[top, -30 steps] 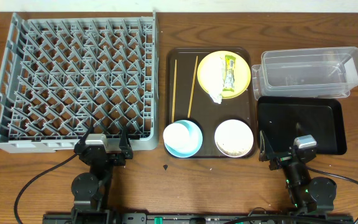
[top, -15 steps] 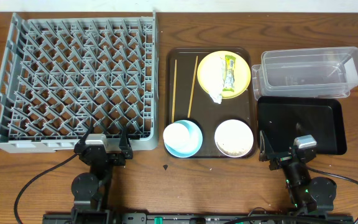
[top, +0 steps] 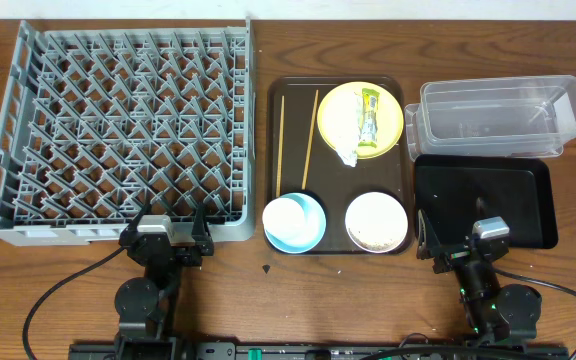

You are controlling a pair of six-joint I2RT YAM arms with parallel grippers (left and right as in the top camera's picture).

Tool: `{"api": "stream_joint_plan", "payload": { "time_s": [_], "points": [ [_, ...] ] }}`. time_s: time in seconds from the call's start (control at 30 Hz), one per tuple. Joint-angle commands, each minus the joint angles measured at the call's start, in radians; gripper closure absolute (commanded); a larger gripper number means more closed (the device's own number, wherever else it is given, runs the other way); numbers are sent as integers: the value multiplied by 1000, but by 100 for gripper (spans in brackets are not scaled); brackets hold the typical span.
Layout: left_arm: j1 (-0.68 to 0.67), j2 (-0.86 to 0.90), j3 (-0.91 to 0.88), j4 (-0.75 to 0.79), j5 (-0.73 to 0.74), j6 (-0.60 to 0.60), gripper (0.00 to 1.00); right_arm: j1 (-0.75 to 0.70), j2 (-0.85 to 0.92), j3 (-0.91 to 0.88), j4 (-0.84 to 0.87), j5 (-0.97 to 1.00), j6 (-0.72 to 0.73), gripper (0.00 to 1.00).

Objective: Sort waste into correct bins and load items into the dishwasher

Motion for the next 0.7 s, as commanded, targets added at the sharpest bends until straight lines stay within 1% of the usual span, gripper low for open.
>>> {"api": "stream_joint_plan", "payload": {
  "time_s": [0.0,0.27,0.33,0.4,0.47,0.5,0.53,0.63,0.67],
  "points": [
    [4,3,-8,-45,10,-13,6,-6,-1,-1,-4,2,-8,1],
    [4,3,-8,-44,-5,-13,6,-6,-1,-1,-4,2,-8,1],
    [4,3,-8,-46,8,-37,6,-5,-1,-1,-4,-5,-5,1],
    [4,4,-8,-43,33,-77,6,-5,-1,-1,-4,-26,51,1],
    [4,3,-8,-27,106,-103,6,-5,-1,-1,-3,-32,135,1],
    [4,3,-8,-11,204,-106,6,-5,-1,-1,4,-32,235,1],
    [4,4,-4,19,282,-106,6,-6,-1,-1,23,-21,286,1],
    [4,4,39,27,314,-122,6,-5,-1,10,58,-73,285,1],
    [4,4,70,27,314,-151,6,-5,-1,29,57,-93,283,1]
  ]
}}
